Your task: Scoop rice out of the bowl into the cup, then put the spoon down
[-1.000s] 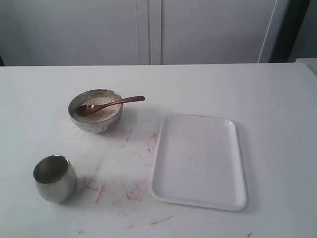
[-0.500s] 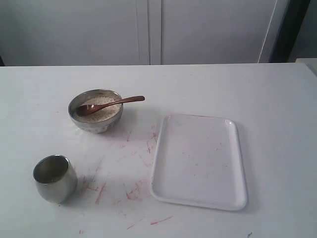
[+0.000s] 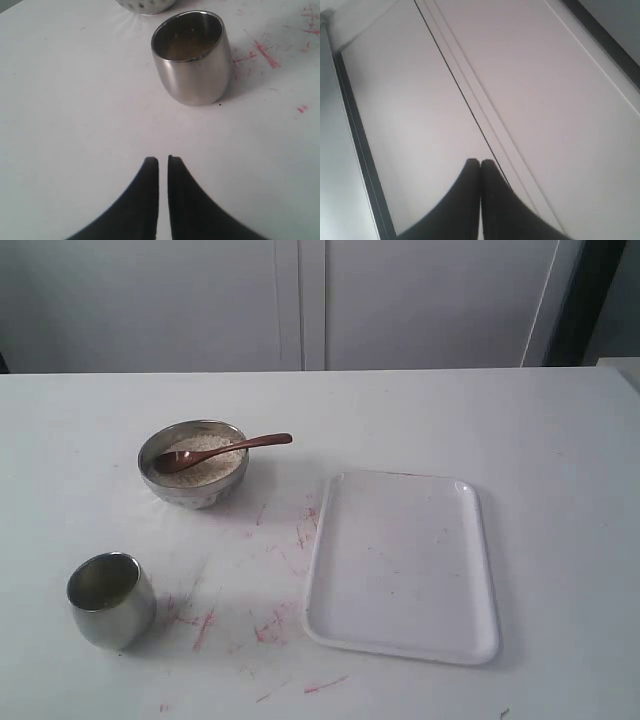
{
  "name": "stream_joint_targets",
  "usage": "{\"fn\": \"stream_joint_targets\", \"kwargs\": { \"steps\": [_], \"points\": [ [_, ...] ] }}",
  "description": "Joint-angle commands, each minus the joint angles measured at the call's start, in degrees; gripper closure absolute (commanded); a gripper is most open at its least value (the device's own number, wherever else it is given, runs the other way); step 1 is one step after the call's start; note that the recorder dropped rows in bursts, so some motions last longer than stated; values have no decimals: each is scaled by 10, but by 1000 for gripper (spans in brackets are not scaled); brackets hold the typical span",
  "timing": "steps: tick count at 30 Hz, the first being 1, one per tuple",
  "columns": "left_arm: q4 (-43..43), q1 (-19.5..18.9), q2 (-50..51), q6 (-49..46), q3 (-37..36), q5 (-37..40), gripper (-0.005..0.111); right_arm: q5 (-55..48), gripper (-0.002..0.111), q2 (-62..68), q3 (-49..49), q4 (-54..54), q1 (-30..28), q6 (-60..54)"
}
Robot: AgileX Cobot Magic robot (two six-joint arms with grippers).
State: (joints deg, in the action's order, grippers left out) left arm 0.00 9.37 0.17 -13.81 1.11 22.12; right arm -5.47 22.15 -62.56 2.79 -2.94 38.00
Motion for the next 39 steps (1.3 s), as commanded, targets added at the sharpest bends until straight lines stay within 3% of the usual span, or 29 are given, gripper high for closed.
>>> {"fn": "stream_joint_targets", "kwargs": {
  "steps": [1,5,12,17,20,27,33,39],
  "points": [
    [0,1,-2,3,-5,19,92,-52,108,57,-52,4,23,-22],
    [0,1,-2,3,-5,19,92,-119,108,105,-89,-47,43,-110],
    [0,1,-2,3,-5,19,92,-233,108,211,-147,-300,75,-425],
    [0,1,-2,3,-5,19,92,-349,108,296,-189,-420,80,-559],
    [0,1,-2,3,-5,19,92,-417,108,383,-209,-426,80,-558],
    [0,1,-2,3,-5,19,92,-439,108,502,-209,-443,82,-568],
    [0,1,-2,3,-5,19,92,-493,108,582,-209,-448,194,-904],
    [0,1,-2,3,-5,19,92,-442,108,626,-210,-380,241,-945]
  ]
}}
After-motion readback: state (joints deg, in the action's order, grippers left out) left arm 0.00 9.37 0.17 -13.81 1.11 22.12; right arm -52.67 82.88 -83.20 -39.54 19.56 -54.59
